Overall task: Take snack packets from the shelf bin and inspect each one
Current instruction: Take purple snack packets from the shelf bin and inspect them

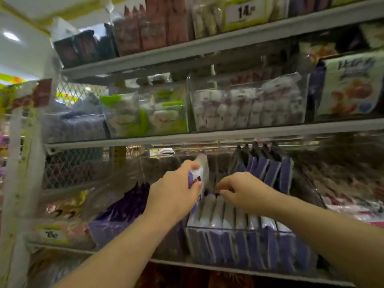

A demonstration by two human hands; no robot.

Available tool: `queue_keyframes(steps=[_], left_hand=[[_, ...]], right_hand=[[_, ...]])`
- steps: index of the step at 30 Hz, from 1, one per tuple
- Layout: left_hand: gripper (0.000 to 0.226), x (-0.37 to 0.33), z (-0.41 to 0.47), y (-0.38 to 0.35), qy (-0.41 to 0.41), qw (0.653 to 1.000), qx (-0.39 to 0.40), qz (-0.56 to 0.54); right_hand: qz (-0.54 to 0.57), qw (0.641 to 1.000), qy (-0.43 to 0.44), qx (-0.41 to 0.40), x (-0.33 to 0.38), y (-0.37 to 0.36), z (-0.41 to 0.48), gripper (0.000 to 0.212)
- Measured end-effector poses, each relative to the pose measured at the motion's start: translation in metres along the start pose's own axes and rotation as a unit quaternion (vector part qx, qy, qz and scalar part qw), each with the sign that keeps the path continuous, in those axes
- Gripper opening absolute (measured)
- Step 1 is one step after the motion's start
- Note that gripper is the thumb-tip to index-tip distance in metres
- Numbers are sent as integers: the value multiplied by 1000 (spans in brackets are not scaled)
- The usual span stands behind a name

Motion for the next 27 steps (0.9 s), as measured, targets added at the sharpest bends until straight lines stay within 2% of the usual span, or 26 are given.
queue_keyframes(steps=[3, 6, 9, 12, 15, 19, 22, 25, 27], left_hand=[[31, -1, 33, -6, 6, 997, -13, 71], [32, -1, 61, -11, 9, 993, -23, 113], [30, 5, 85, -21, 29, 993, 10, 117], [29, 10, 107, -35, 70, 990, 59, 106], [27, 9, 117, -46, 81, 993, 51, 70], [18, 12, 120, -51, 63, 997, 28, 37], [15, 16, 117, -51, 39, 996, 78, 19], [29, 20, 105, -53, -19, 992, 127, -14], [36, 20, 96, -51, -62, 990, 128, -5]], right_hand=[[-123, 992, 14, 21, -5, -3, 24, 11], [-177, 983, 23, 48, -3, -7, 49, 12], [-178, 981, -5, 77, -5, -12, 74, 21], [-152, 984, -3, 89, -5, -14, 90, 21], [-93, 988, 21, 123, -6, -15, 96, 20], [-95, 988, 40, 118, -5, -16, 100, 18], [-112, 987, 29, 113, -3, -17, 102, 16], [-116, 990, 8, 85, -4, -17, 104, 22], [-114, 990, -6, 78, -5, -21, 105, 15]])
Point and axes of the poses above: each hand's wrist, its own z-axis towards the middle knuckle, its own y-axis out of the back of the hand, x = y × z, the point moved 5 cm from there along z, towards the middle knuckle, and after that the axes turned 6 degrees about x, right-handed, at the moved point
